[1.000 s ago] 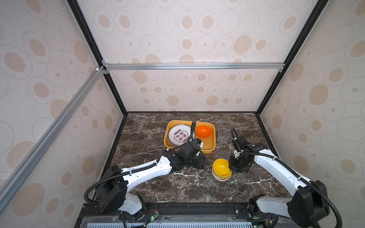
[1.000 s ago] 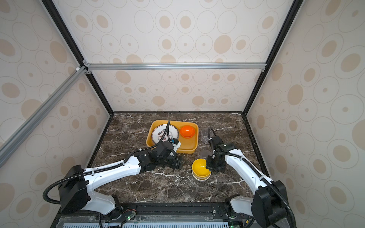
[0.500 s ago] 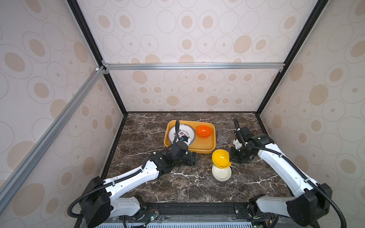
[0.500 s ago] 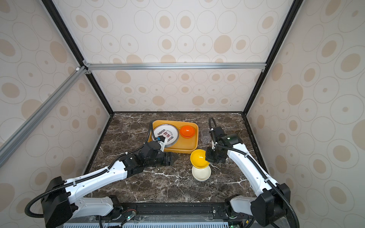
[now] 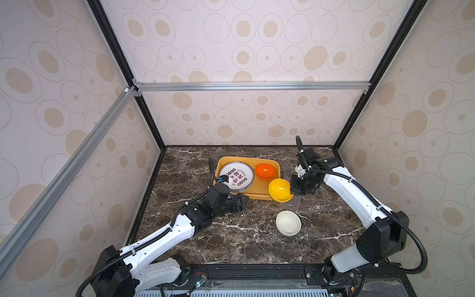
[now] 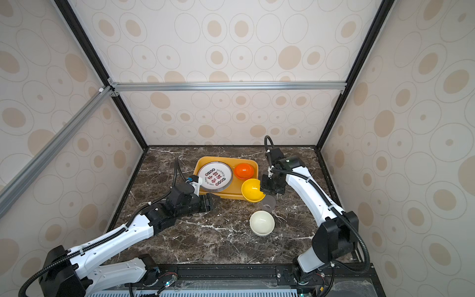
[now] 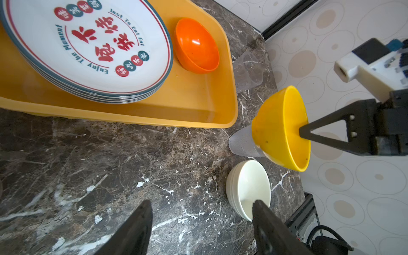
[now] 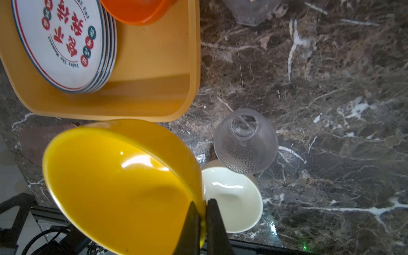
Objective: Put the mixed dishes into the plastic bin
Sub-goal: 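Carry the yellow bowl into the bin over the orange bowl with the right gripper, then lower the yellow bowl into the orange bowl and open the right gripper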
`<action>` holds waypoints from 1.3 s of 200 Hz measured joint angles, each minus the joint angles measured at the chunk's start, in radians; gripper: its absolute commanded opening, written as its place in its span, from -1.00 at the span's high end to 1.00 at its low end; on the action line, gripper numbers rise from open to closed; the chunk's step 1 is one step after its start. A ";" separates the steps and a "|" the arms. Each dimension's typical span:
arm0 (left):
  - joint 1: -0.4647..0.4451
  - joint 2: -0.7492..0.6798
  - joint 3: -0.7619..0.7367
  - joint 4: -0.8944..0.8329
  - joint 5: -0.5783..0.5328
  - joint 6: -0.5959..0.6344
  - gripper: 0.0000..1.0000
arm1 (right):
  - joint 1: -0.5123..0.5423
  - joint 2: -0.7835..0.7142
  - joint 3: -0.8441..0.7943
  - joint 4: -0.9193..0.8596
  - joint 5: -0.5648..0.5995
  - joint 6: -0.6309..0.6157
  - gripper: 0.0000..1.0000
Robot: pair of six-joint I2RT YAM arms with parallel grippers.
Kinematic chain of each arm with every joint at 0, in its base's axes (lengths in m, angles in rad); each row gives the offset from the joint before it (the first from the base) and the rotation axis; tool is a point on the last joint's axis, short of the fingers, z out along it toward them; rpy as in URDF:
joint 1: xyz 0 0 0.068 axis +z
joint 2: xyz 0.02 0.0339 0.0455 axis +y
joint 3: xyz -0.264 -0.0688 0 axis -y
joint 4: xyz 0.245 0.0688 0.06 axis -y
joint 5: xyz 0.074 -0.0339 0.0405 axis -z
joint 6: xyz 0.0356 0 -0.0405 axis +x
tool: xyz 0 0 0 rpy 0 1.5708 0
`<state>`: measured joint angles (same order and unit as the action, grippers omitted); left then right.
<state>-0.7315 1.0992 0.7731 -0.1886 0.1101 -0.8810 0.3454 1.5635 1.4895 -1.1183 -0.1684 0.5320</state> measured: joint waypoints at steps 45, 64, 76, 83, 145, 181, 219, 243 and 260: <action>0.021 -0.024 -0.014 0.000 0.002 -0.018 -0.43 | -0.004 0.169 0.192 0.016 0.008 -0.002 1.00; 0.024 -0.024 -0.016 -0.002 0.002 -0.022 -0.43 | -0.011 0.243 0.267 0.025 0.008 0.000 1.00; 0.025 -0.024 -0.016 -0.002 0.002 -0.023 -0.43 | -0.017 0.292 0.313 0.029 0.008 0.002 1.00; 0.025 -0.024 -0.016 -0.003 0.002 -0.025 -0.43 | -0.020 0.319 0.338 0.030 0.008 0.002 1.00; 0.030 -0.038 -0.021 -0.014 -0.001 -0.042 -0.43 | -0.028 0.549 0.566 0.015 0.008 0.005 1.00; 0.031 -0.038 -0.021 -0.018 -0.003 -0.047 -0.43 | -0.031 0.642 0.672 0.003 0.008 0.010 1.00; 0.033 -0.038 -0.021 -0.024 -0.004 -0.051 -0.43 | -0.032 0.723 0.759 -0.016 0.007 0.020 1.00; 0.034 -0.038 -0.021 -0.026 -0.004 -0.052 -0.43 | -0.033 0.748 0.768 -0.020 0.007 0.024 1.00; 0.034 -0.038 -0.023 -0.026 -0.004 -0.055 -0.43 | -0.033 0.762 0.768 -0.021 0.007 0.027 1.00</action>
<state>-0.6971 1.0611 0.7502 -0.2150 0.1062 -0.9356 0.3126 2.3253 2.2574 -1.1397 -0.1612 0.5591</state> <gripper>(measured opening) 0.714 0.067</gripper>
